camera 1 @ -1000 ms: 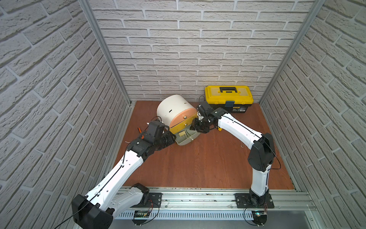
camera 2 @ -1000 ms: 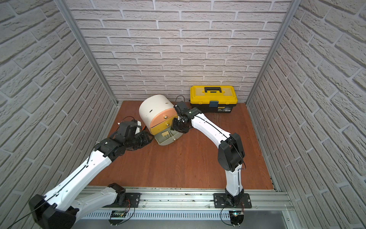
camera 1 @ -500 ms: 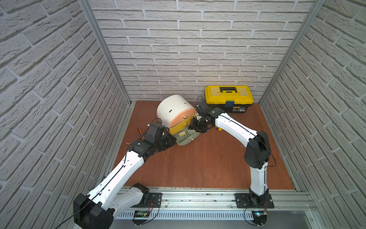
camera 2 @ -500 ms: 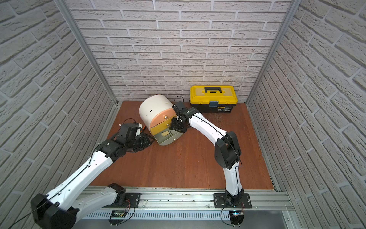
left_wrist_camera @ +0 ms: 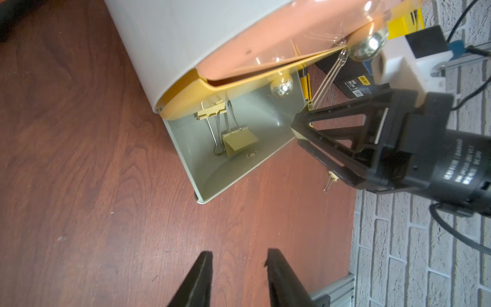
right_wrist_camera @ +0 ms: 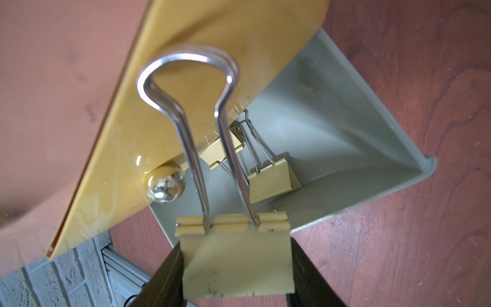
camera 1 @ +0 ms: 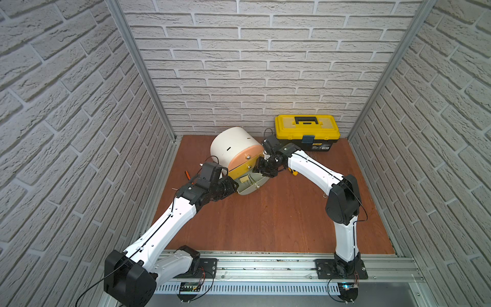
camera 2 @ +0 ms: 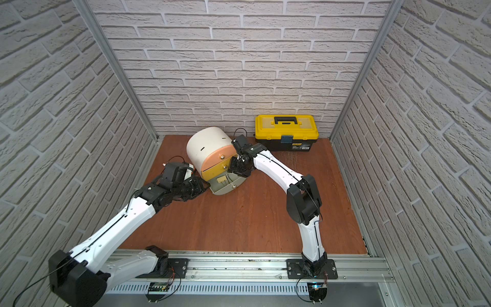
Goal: Put the binder clips in the drawer according to color
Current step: Place the binder clip in the drawer, then pick up the binder clip at the center of the board.
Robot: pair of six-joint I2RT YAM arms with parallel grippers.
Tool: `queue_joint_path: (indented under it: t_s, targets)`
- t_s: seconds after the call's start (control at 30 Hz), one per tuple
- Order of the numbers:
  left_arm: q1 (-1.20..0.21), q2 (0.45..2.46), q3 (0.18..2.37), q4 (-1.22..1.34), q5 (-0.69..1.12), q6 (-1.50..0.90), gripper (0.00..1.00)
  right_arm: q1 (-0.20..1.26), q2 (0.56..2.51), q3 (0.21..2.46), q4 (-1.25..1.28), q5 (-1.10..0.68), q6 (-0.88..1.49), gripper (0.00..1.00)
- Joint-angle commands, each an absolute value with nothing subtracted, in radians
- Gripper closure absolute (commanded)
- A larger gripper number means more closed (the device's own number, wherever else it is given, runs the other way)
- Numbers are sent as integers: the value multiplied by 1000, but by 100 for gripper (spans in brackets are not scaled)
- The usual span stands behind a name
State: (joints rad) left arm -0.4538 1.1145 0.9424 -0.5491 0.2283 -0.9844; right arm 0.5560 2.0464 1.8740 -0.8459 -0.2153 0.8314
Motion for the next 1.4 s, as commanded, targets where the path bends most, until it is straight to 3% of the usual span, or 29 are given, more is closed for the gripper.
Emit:
queue_joint_path:
  t_s: [0.0,0.33,0.8,1.37]
  targets:
    - [-446,1136,984,-499,250,-956,61,543,2048,1904,-821,-215,824,44]
    - [-447,1238,1055,-459,293,-933,61,514,2037,1914,-843,-207,804,30]
    - [-481,1401,1184,-419,354,-896,61,395,1899,1784,-894,-134,720,25]
    - [-635,1613,1374,-415,387,-844,61,128,1745,1508,-974,34,576,17]
